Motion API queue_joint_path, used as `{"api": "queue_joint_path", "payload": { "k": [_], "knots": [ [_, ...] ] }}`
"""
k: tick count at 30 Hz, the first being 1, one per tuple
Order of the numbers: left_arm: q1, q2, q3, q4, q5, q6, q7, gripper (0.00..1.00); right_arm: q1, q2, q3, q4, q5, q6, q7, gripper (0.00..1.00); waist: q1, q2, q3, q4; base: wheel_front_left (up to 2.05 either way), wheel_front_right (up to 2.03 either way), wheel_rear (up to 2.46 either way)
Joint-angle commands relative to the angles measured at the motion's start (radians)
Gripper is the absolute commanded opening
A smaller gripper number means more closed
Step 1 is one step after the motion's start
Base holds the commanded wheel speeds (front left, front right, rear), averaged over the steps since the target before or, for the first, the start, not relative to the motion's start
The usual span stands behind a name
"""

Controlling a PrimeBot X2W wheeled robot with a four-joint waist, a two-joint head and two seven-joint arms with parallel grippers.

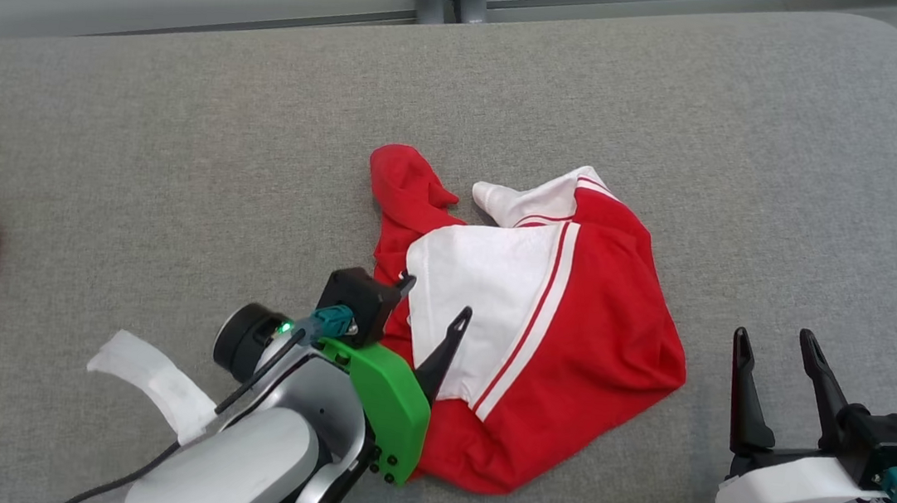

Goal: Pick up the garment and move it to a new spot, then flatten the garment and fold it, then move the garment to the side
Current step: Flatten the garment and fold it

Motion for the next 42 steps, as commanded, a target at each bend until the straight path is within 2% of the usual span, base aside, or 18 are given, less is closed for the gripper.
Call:
{"api": "queue_joint_path", "payload": {
  "k": [1, 5, 10, 15, 19, 28, 37, 40, 41, 42],
  "knots": [
    [0.014, -0.002, 0.003, 0.011, -0.008, -0.003, -0.004, 1.00, 0.002, -0.003, 0.001, -0.005, -0.009, 0.000, -0.003, 1.00, 0.0000, 0.0068, 0.003, 0.004, 0.00, 0.00, 0.00],
    [0.050, -0.023, 0.020, 0.097, -0.061, -0.021, -0.022, 1.00, -0.014, -0.003, 0.016, -0.014, -0.021, 0.000, -0.003, 1.00, 0.0000, 0.0068, 0.003, 0.010, 0.00, 0.00, 0.00],
    [0.092, -0.044, 0.055, 0.169, -0.085, -0.008, -0.096, 1.00, -0.022, -0.002, 0.075, -0.048, -0.057, 0.000, -0.003, 1.00, 0.0000, 0.0068, -0.006, 0.019, 0.00, 0.00, 0.00],
    [0.129, -0.032, 0.092, 0.153, -0.043, 0.046, -0.227, 1.00, -0.055, -0.026, 0.168, -0.065, -0.104, 0.000, -0.003, 1.00, 0.0000, 0.0068, -0.027, 0.062, 0.00, 0.00, 0.00],
    [0.158, -0.012, 0.119, 0.113, -0.021, 0.088, -0.297, 1.00, -0.123, -0.074, 0.252, 0.004, -0.118, 0.000, 0.007, 1.00, 0.0000, 0.0068, -0.045, 0.112, 0.00, 0.00, 0.00],
    [0.243, 0.039, 0.166, 0.059, -0.007, 0.100, -0.371, 1.00, -0.314, -0.194, 0.482, 0.166, -0.046, 0.000, 0.240, 1.00, 0.0000, 0.0068, -0.081, 0.243, 0.00, 0.00, 0.00],
    [0.305, 0.045, 0.212, 0.066, -0.014, 0.092, -0.384, 1.00, -0.403, -0.245, 0.605, 0.282, 0.049, 0.000, 0.438, 1.00, 0.0000, 0.0068, -0.095, 0.332, 0.00, 0.00, 0.00],
    [0.315, 0.040, 0.218, 0.069, -0.009, 0.088, -0.386, 1.00, -0.408, -0.257, 0.620, 0.304, 0.082, 0.000, 0.475, 0.11, 0.0000, 0.0068, -0.097, 0.349, 0.00, 0.00, 0.00],
    [0.318, 0.039, 0.220, 0.070, -0.007, 0.087, -0.387, 1.00, -0.410, -0.257, 0.621, 0.306, 0.090, 0.000, 0.478, 0.00, 0.0000, 0.0068, -0.098, 0.351, 0.00, 0.00, 0.00],
    [0.321, 0.038, 0.223, 0.071, -0.005, 0.086, -0.387, 1.00, -0.409, -0.260, 0.625, 0.307, 0.097, 0.000, 0.478, 0.00, 0.0000, 0.0068, -0.098, 0.352, 0.00, 0.00, 0.00]
  ]
}}
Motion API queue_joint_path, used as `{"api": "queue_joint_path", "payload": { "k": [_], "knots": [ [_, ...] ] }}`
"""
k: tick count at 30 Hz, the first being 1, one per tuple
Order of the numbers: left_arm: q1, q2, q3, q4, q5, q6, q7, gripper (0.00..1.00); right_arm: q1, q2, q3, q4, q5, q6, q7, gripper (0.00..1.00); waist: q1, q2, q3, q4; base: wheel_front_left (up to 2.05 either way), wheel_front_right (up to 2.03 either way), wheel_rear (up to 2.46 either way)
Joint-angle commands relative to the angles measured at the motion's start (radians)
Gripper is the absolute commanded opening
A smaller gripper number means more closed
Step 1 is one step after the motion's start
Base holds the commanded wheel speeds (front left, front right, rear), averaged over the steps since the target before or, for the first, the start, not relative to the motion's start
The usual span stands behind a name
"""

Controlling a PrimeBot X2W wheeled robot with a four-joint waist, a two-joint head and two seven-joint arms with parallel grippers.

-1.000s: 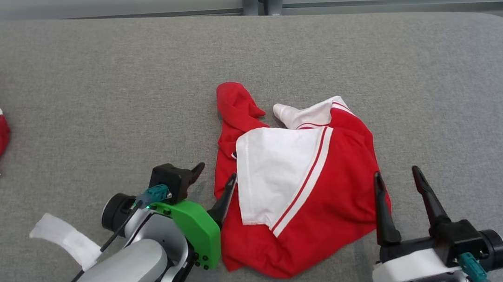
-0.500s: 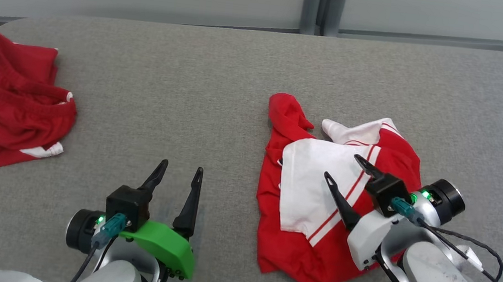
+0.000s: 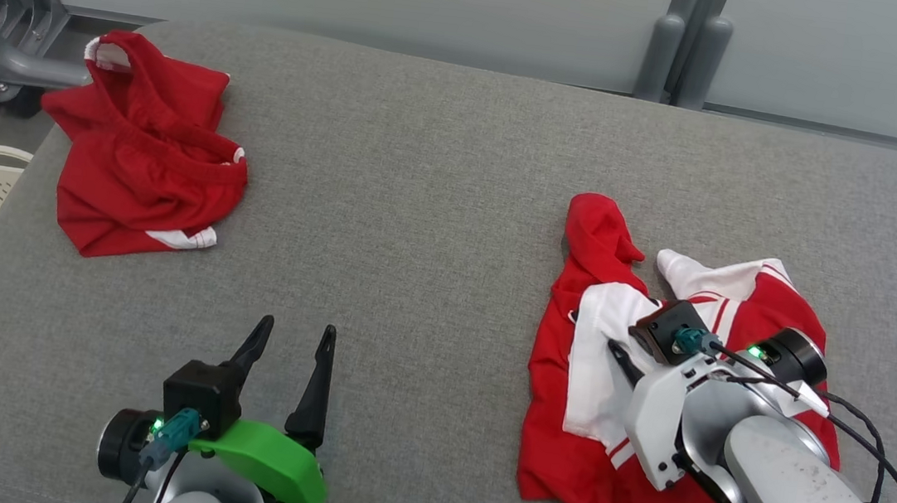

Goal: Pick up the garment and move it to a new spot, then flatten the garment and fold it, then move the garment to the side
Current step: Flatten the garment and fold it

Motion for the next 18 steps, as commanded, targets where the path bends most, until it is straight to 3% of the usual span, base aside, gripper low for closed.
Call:
{"api": "queue_joint_path", "payload": {
  "k": [1, 9, 13, 18],
  "knots": [
    [0.018, 0.000, 0.009, 0.001, 0.006, -0.001, -0.007, 1.00, -0.008, -0.010, 0.004, -0.001, 0.012, -0.001, -0.001, 0.00, 0.0000, 0.0068, -0.008, 0.017, 0.00, 0.00, 0.00],
    [0.041, 0.013, 0.036, -0.007, 0.014, 0.009, -0.007, 1.00, -0.022, -0.016, -0.070, -0.097, 0.005, -0.001, -0.040, 0.00, 0.0000, 0.0068, -0.019, -0.016, 0.00, 0.00, 0.00],
    [0.054, 0.021, 0.051, -0.020, 0.018, 0.018, -0.007, 1.00, -0.005, -0.033, -0.159, -0.242, 0.036, -0.001, -0.046, 0.00, 0.0000, 0.0068, -0.030, -0.054, 0.00, 0.00, 0.00],
    [0.071, 0.026, 0.066, -0.044, 0.017, 0.027, -0.008, 1.00, 0.130, -0.082, -0.303, -0.457, 0.117, -0.001, -0.005, 0.00, 0.0000, 0.0068, -0.028, -0.116, 0.00, 0.00, 0.00]
  ]
}}
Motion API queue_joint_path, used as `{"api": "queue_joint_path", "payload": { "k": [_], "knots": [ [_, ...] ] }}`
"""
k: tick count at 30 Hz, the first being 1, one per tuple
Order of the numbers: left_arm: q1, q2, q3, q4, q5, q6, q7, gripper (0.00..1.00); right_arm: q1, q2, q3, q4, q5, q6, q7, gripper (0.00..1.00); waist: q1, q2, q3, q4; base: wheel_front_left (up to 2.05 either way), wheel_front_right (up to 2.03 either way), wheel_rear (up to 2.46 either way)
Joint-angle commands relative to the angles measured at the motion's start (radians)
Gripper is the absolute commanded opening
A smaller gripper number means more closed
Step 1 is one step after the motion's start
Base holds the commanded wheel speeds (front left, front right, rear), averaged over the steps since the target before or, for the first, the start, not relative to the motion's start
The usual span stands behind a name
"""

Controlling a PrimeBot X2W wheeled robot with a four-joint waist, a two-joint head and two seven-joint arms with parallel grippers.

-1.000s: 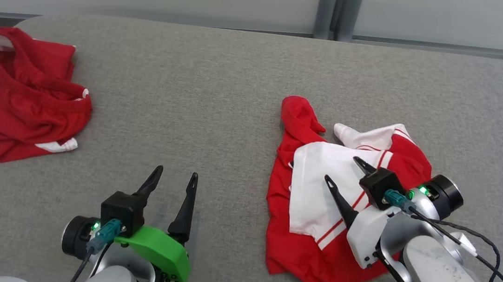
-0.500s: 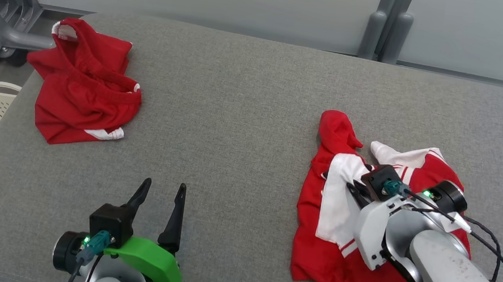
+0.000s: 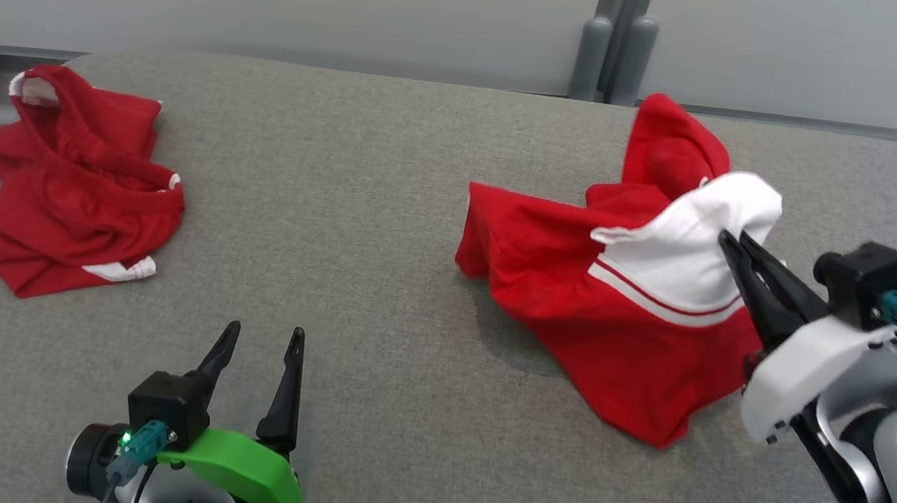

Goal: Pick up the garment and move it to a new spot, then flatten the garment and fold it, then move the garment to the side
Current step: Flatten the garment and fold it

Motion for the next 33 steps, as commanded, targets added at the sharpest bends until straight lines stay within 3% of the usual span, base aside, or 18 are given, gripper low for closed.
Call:
{"api": "queue_joint_path", "payload": {
  "k": [1, 4, 7, 12, 14, 15, 18, 19, 27, 33],
  "knots": [
    [0.017, 0.008, 0.007, -0.005, 0.004, 0.007, -0.005, 1.00, 0.060, -0.023, -0.013, -0.048, 0.035, -0.001, 0.008, 0.00, 0.0000, 0.0068, 0.000, -0.054, 0.00, 0.00, 0.00],
    [0.018, 0.012, 0.014, -0.013, 0.006, 0.006, -0.005, 1.00, 0.181, -0.085, -0.032, -0.111, 0.094, -0.001, -0.014, 0.00, 0.0000, 0.0068, 0.012, -0.101, 0.00, 0.00, 0.00],
    [0.000, 0.014, 0.018, -0.020, 0.010, 0.002, -0.004, 1.00, 0.303, -0.117, -0.026, -0.062, 0.139, 0.000, -0.091, 0.00, 0.0000, 0.0068, 0.031, -0.159, 0.00, 0.00, 0.00],
    [-0.013, 0.017, 0.015, -0.015, 0.012, -0.001, 0.001, 1.00, 0.356, -0.074, -0.013, 0.073, 0.149, 0.000, -0.213, 0.00, 0.0000, 0.0068, 0.043, -0.214, 0.00, 0.00, 0.00],
    [-0.017, 0.020, 0.013, -0.016, 0.014, -0.001, 0.005, 1.00, 0.363, -0.061, -0.003, 0.126, 0.146, 0.000, -0.250, 0.05, 0.0000, 0.0068, 0.050, -0.227, 0.00, 0.00, 0.00],
    [-0.020, 0.022, 0.014, -0.017, 0.014, 0.000, 0.006, 1.00, 0.358, -0.056, 0.000, 0.148, 0.137, 0.000, -0.270, 0.17, 0.0000, 0.0068, 0.053, -0.232, 0.00, 0.00, 0.00],
    [-0.022, 0.028, 0.011, -0.024, 0.016, -0.001, 0.011, 1.00, 0.344, -0.039, -0.001, 0.221, 0.117, 0.000, -0.322, 0.86, 0.0000, 0.0068, 0.061, -0.244, 0.00, 0.00, 0.00],
    [-0.025, 0.030, 0.010, -0.026, 0.018, -0.001, 0.013, 1.00, 0.337, -0.033, -0.002, 0.243, 0.111, 0.000, -0.339, 1.00, 0.0000, 0.0068, 0.063, -0.246, 0.00, 0.00, 0.00],
    [-0.038, 0.023, -0.001, -0.052, 0.019, -0.003, 0.027, 1.00, 0.326, 0.013, -0.059, 0.359, 0.044, 0.000, -0.441, 1.00, 0.0000, 0.0068, 0.069, -0.250, 0.00, 0.00, 0.00],
    [-0.044, 0.014, -0.024, -0.092, 0.005, -0.021, 0.056, 1.00, 0.352, 0.053, -0.175, 0.327, -0.020, 0.000, -0.469, 1.00, 0.0000, 0.0068, 0.066, -0.260, 0.00, 0.00, 0.00]
  ]
}}
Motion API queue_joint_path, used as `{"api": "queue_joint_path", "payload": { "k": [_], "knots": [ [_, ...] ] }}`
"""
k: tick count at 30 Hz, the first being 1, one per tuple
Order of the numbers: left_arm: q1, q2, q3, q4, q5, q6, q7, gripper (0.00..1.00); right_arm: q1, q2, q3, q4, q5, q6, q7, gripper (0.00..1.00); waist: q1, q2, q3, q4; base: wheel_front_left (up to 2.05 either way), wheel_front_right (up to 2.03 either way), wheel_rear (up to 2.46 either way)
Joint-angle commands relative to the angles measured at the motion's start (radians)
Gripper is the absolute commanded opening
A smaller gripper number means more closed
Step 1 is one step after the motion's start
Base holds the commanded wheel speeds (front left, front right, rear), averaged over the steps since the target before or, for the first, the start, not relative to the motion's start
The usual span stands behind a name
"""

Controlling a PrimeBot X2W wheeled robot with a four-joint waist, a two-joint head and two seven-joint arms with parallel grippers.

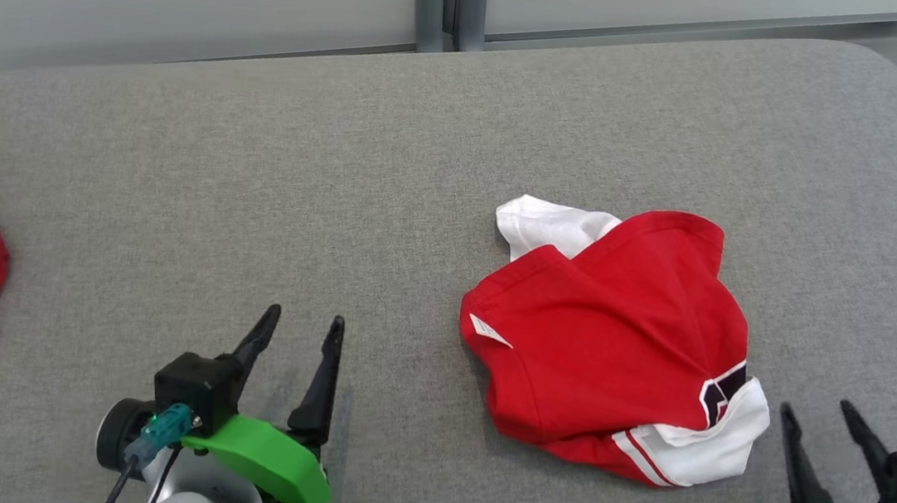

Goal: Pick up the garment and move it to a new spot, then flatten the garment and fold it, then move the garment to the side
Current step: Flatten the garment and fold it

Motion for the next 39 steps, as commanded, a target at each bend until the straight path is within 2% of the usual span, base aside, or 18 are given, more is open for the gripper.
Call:
{"api": "queue_joint_path", "payload": {
  "k": [1, 8, 12, 15, 20, 25, 29, 34, 39],
  "knots": [
    [-0.017, -0.001, -0.003, -0.010, -0.009, -0.006, 0.007, 1.00, 0.011, 0.010, -0.023, -0.033, -0.022, 0.000, -0.008, 1.00, 0.0000, 0.0068, -0.001, -0.005, 0.00, 0.00, 0.00],
    [-0.039, -0.019, -0.069, -0.078, -0.026, -0.050, 0.099, 1.00, 0.083, 0.155, -0.268, -0.324, -0.181, 0.000, -0.007, 1.00, 0.0000, 0.0068, -0.002, -0.034, 0.00, 0.00, 0.00],
    [-0.057, -0.031, -0.103, -0.070, -0.024, -0.059, 0.148, 1.00, 0.120, 0.213, -0.344, -0.458, -0.243, 0.000, -0.007, 1.00, 0.0000, 0.0068, -0.003, -0.048, 0.00, 0.00, 0.00],
    [-0.060, -0.060, -0.111, -0.050, -0.058, -0.070, 0.178, 1.00, 0.133, 0.240, -0.369, -0.505, -0.266, 0.000, -0.007, 1.00, 0.0000, 0.0068, 0.001, -0.056, 0.00, 0.00, 0.00],
    [-0.070, -0.115, -0.105, 0.000, -0.139, -0.091, 0.234, 1.00, 0.135, 0.259, -0.365, -0.494, -0.274, 0.000, -0.007, 1.00, 0.0000, 0.0068, 0.014, -0.060, 0.00, 0.00, 0.00],
    [-0.095, -0.160, -0.103, 0.034, -0.225, -0.131, 0.312, 1.00, 0.113, 0.263, -0.348, -0.482, -0.261, 0.000, -0.007, 1.00, 0.0000, 0.0068, 0.027, -0.064, 0.00, 0.00, 0.00],
    [-0.107, -0.171, -0.076, 0.032, -0.318, -0.172, 0.384, 1.00, 0.097, 0.265, -0.336, -0.477, -0.250, 0.000, -0.007, 1.00, 0.0000, 0.0068, 0.033, -0.075, 0.00, 0.00, 0.00],
    [-0.132, -0.169, -0.033, 0.055, -0.388, -0.166, 0.433, 1.00, 0.093, 0.266, -0.335, -0.476, -0.236, 0.000, -0.007, 1.00, 0.0000, 0.0068, 0.039, -0.082, 0.00, 0.00, 0.00],
    [-0.154, -0.178, -0.039, 0.083, -0.433, -0.200, 0.498, 1.00, 0.077, 0.266, -0.330, -0.472, -0.219, 0.000, -0.007, 1.00, 0.0000, 0.0068, 0.053, -0.093, 0.00, 0.00, 0.00]
  ]
}}
